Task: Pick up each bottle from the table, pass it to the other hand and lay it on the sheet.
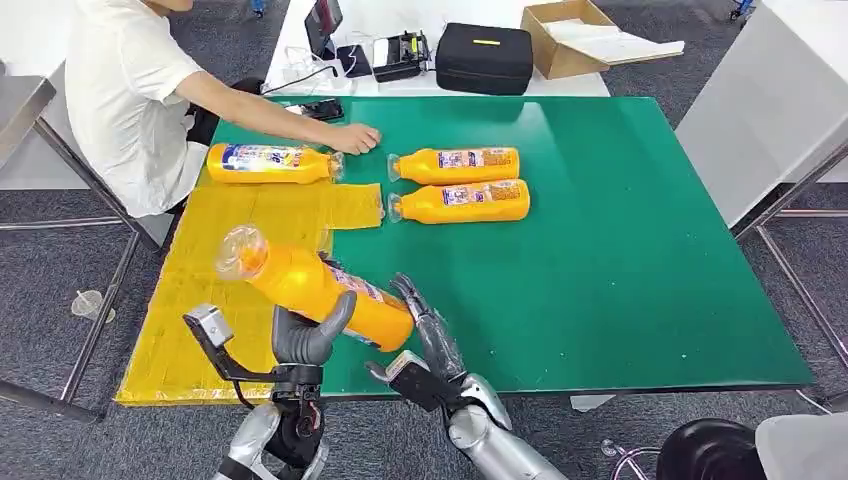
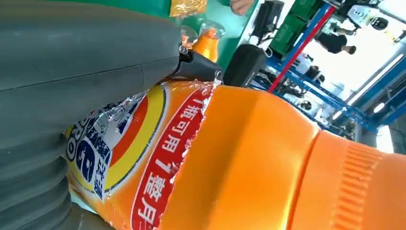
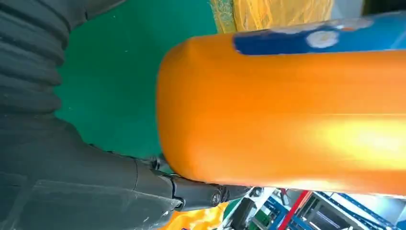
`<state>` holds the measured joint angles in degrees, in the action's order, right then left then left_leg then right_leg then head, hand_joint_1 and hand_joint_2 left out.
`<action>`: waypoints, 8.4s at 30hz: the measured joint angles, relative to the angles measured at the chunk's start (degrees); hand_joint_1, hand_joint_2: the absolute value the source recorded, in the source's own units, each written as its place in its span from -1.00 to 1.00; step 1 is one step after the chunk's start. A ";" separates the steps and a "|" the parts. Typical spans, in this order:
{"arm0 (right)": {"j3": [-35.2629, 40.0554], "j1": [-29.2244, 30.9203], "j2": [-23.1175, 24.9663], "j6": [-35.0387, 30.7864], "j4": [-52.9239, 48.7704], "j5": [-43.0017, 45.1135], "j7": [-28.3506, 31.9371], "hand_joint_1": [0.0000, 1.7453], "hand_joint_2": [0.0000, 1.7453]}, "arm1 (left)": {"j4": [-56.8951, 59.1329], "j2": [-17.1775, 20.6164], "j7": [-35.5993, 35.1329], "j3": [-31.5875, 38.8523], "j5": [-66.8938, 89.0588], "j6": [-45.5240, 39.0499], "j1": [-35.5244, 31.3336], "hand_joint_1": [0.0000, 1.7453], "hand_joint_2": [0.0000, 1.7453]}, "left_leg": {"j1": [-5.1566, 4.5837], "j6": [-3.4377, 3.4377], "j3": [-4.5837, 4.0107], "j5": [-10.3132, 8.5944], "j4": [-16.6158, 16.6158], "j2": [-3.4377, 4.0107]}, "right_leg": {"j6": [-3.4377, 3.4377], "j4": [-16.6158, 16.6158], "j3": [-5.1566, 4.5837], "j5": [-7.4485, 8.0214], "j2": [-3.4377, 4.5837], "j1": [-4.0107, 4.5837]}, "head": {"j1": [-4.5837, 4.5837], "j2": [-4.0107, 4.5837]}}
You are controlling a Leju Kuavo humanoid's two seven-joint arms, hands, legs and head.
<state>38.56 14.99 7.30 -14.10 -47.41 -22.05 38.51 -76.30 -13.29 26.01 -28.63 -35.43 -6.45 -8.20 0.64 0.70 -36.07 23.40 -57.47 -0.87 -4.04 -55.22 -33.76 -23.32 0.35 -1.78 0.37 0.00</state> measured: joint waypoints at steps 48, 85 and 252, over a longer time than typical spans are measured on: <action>-26.73 -7.21 -0.04 -15.37 -13.92 -2.14 1.27 -1.00 1.00 | 42.68 6.53 -22.78 11.28 100.67 -13.34 -23.63 -0.80 1.00 | 0.00 -0.06 0.30 -0.08 0.01 -0.03 | 0.01 -0.02 0.37 0.04 -0.01 0.01 | 0.00 0.00; -27.74 -6.53 0.24 -15.76 -11.19 -1.03 1.38 -1.00 1.00 | 46.88 8.89 -14.10 7.89 97.11 2.10 -27.99 -1.00 1.00 | 0.00 -0.06 0.53 -0.09 0.03 -0.04 | 0.14 -0.03 0.62 0.10 -0.02 0.01 | 0.00 0.00; -20.62 0.30 -6.78 2.46 -6.34 -4.66 -6.03 1.00 1.00 | 6.52 0.42 -1.96 -5.38 12.29 -11.00 -0.18 -1.00 1.00 | 0.01 -0.02 -0.03 -0.10 0.00 -0.02 | 0.13 -0.01 -0.01 0.13 -0.02 0.04 | 0.02 0.00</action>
<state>17.94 15.29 0.52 -11.64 -53.75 -26.71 32.48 -69.79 -12.87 24.05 -34.01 -23.14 -17.45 -8.38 0.65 0.68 -36.10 23.30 -57.47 -0.89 -3.91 -55.22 -33.76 -23.18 0.33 -1.74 0.39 0.00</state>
